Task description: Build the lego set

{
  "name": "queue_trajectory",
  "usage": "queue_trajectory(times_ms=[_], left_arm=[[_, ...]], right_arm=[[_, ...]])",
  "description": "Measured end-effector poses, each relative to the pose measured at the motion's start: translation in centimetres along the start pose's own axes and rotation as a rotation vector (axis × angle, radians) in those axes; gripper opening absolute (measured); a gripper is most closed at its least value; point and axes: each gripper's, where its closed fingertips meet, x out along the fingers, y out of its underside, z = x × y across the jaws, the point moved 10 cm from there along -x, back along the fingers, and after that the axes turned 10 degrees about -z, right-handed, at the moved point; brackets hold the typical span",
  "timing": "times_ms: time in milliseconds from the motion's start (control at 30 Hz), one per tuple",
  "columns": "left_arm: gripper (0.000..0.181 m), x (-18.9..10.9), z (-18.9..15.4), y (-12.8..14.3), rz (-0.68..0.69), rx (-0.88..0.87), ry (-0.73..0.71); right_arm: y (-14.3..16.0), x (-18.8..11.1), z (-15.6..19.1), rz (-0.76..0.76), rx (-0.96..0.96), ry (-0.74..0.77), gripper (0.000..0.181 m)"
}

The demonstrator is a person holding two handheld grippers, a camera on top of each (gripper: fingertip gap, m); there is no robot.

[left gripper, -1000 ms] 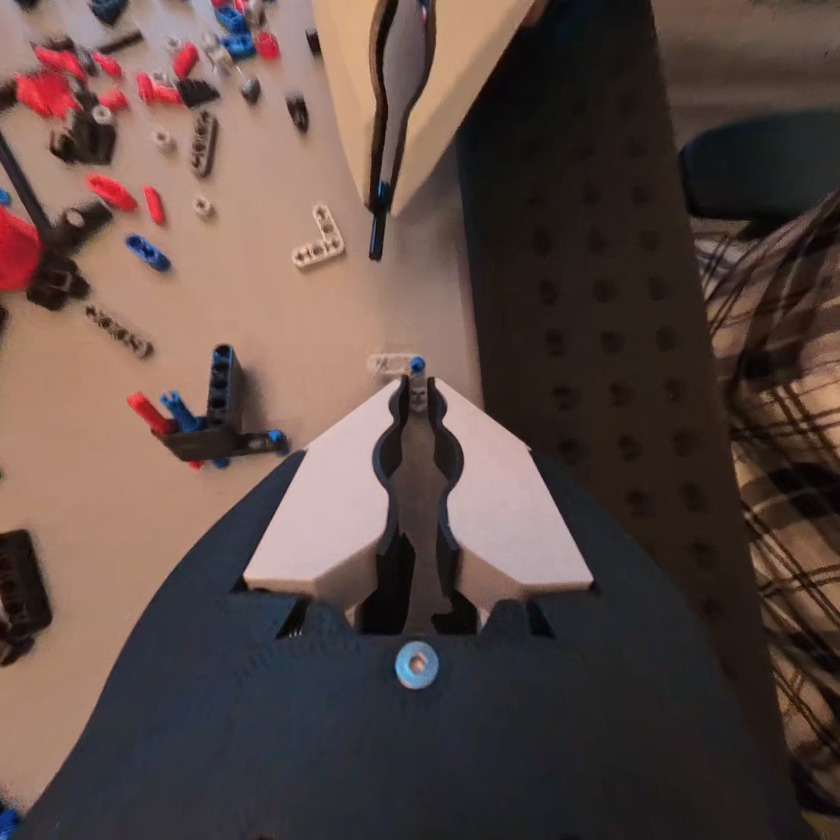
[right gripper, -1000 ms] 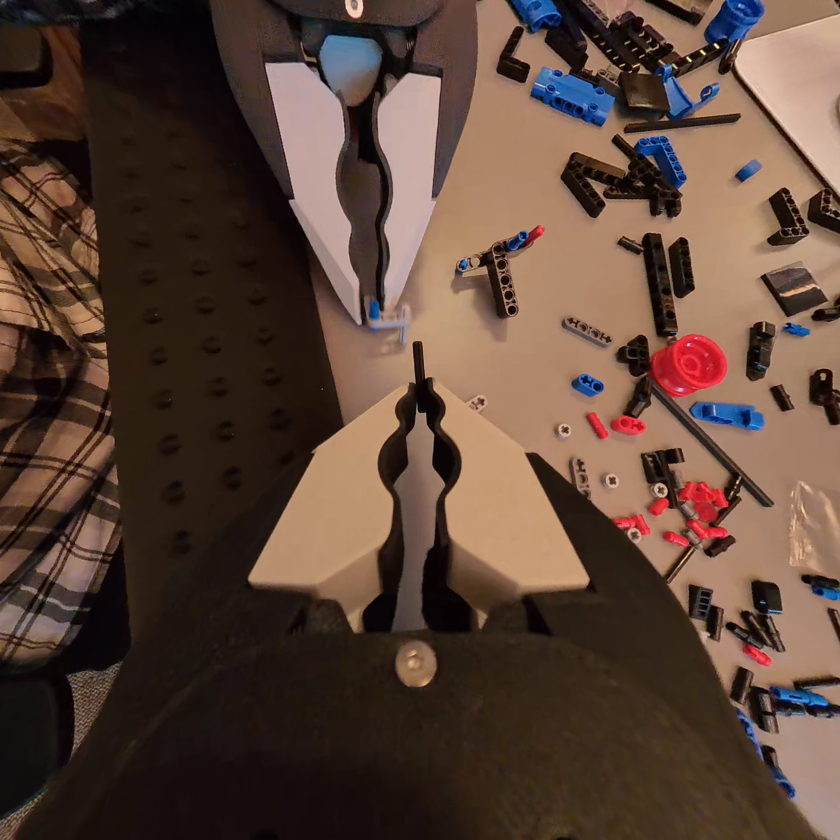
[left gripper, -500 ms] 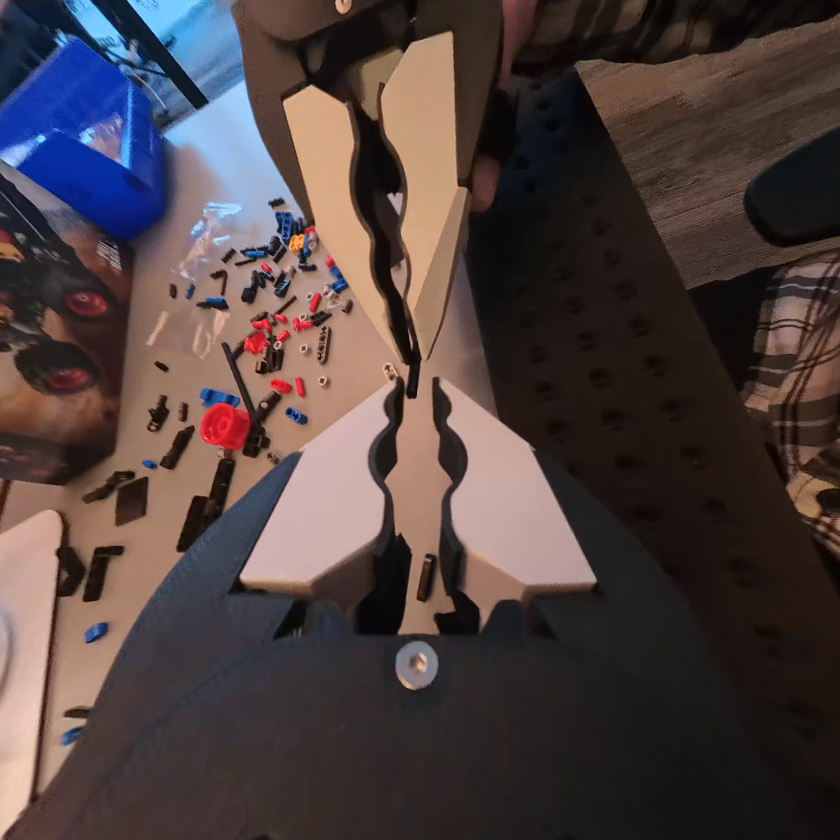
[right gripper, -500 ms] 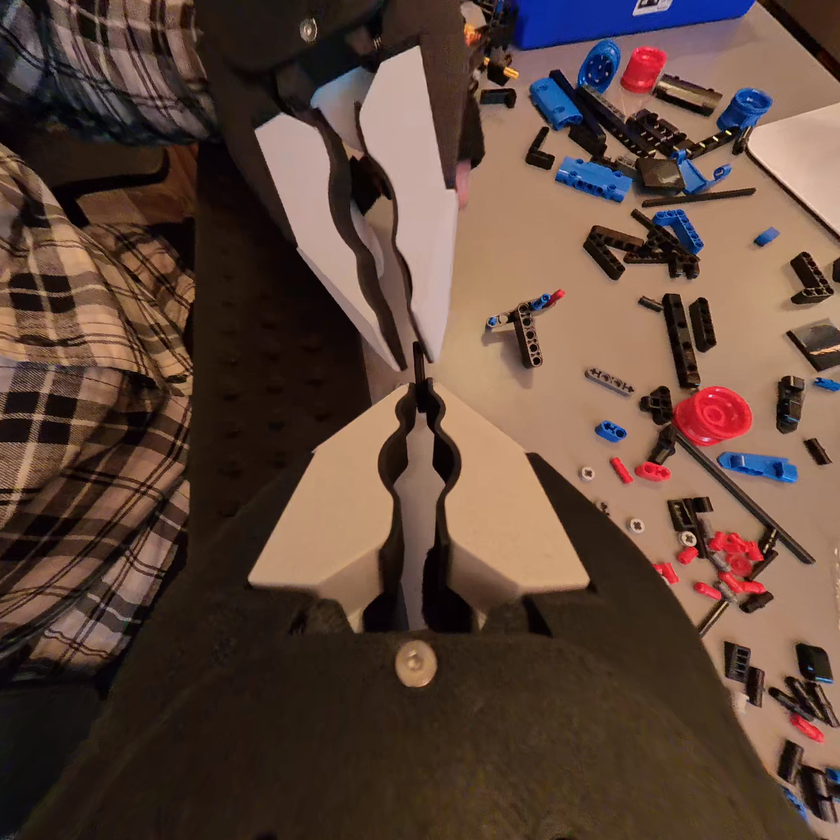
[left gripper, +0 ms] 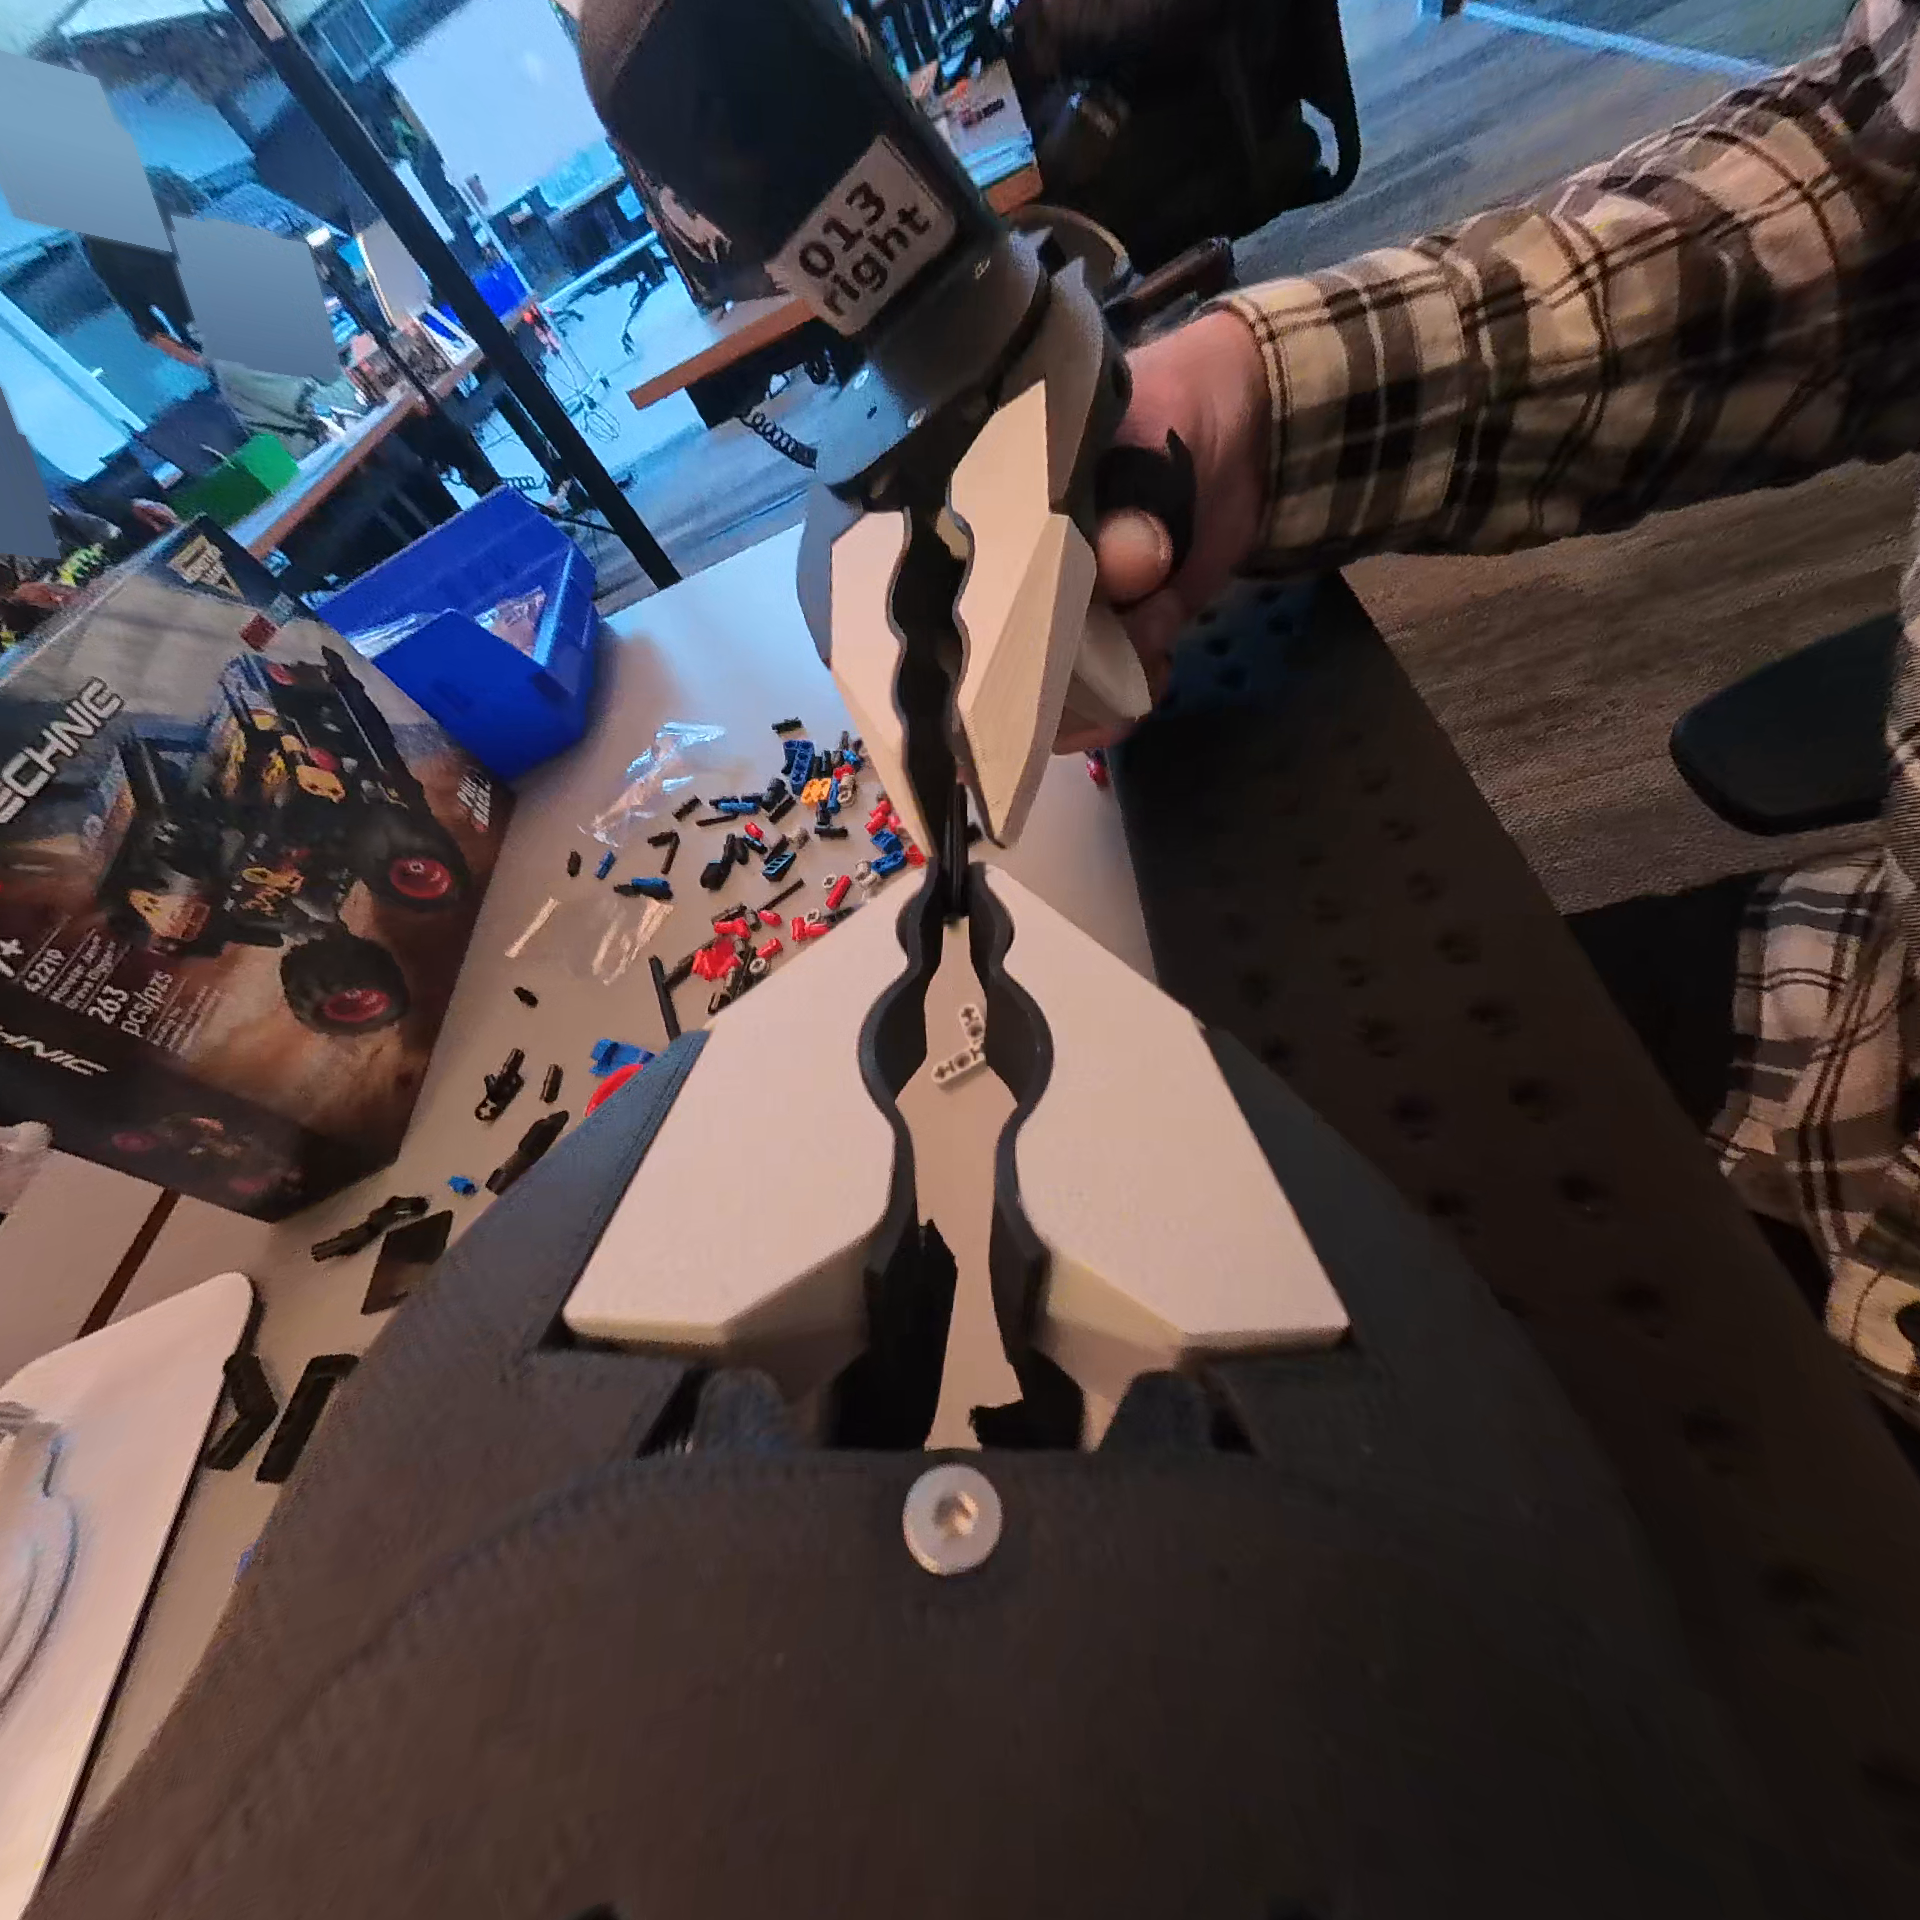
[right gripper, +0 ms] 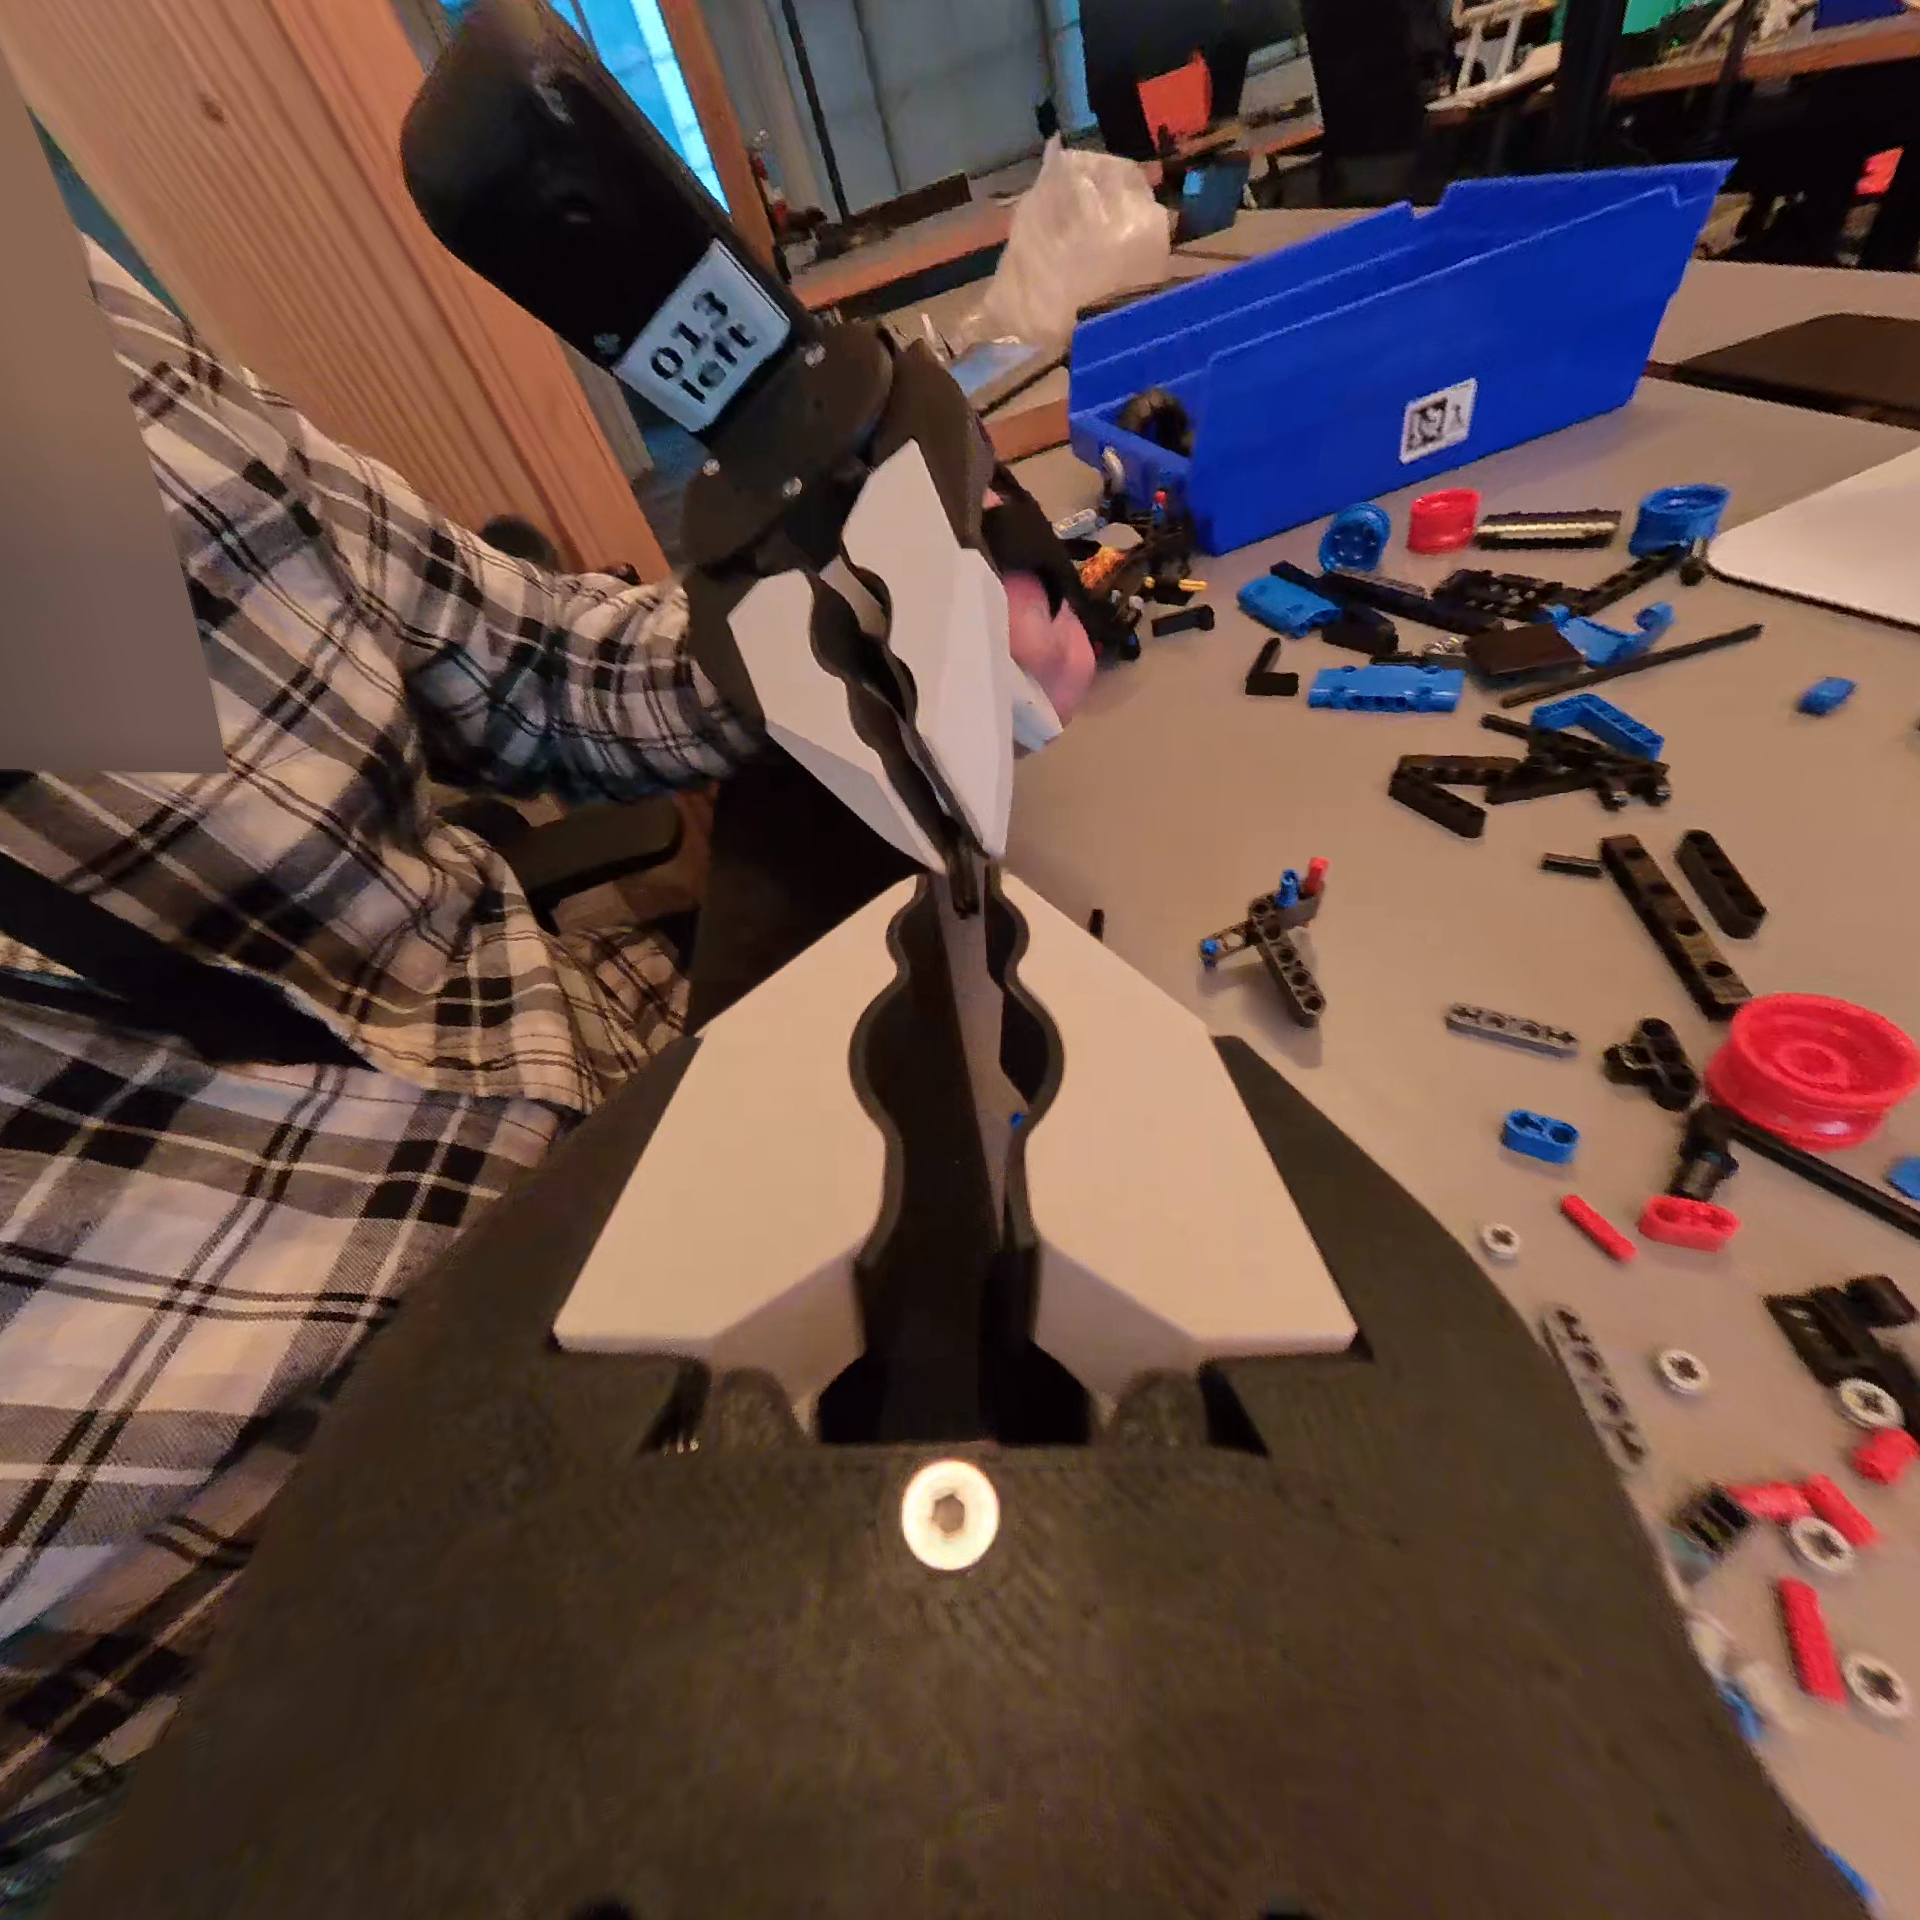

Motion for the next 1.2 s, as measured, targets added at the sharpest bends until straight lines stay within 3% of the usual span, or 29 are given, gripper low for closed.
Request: queue_trajectory(times_ms=[333, 400, 600, 767, 867, 1033, 1133, 1200], left_arm=[[0.003, 0.2, 0.0, 0.1, -0.019, -0.046, 0.016], [0.017, 0.2, 0.2, 0.7, 0.086, -0.081, 0.045], [0.03, 1.4, -0.8, 4.6, 0.443, -0.269, 0.254], [0.021, 2.6, -1.1, 5.9, 0.556, -0.307, 0.26], [0.008, 3.1, -1.2, 5.8, 0.553, -0.319, 0.257], [0.006, 3.1, -0.6, 6.0, 0.536, -0.304, 0.174], [0.006, 2.0, 1.0, 4.9, 0.328, -0.477, 0.125], [0.006, 1.0, 2.2, 3.8, 0.096, -0.658, 0.113]], right_arm=[[0.1, 0.1, 0.1, -0.049, 0.009, -0.024, 0.002], [0.2, -0.2, -0.1, -0.046, 0.004, -0.007, 0.002], [0.5, -1.5, -0.7, -0.039, -0.002, 0.055, 0.002], [0.6, -1.6, -0.9, -0.043, -0.005, 0.068, 0.002], [0.6, -1.5, -0.9, -0.036, -0.012, 0.073, 0.002], [0.5, -1.7, -0.7, -0.034, -0.048, 0.102, 0.002], [0.2, -2.0, -0.3, -0.03, -0.109, 0.146, 0.001], [-0.2, -2.0, 0.3, -0.037, -0.162, 0.169, 0.002]])
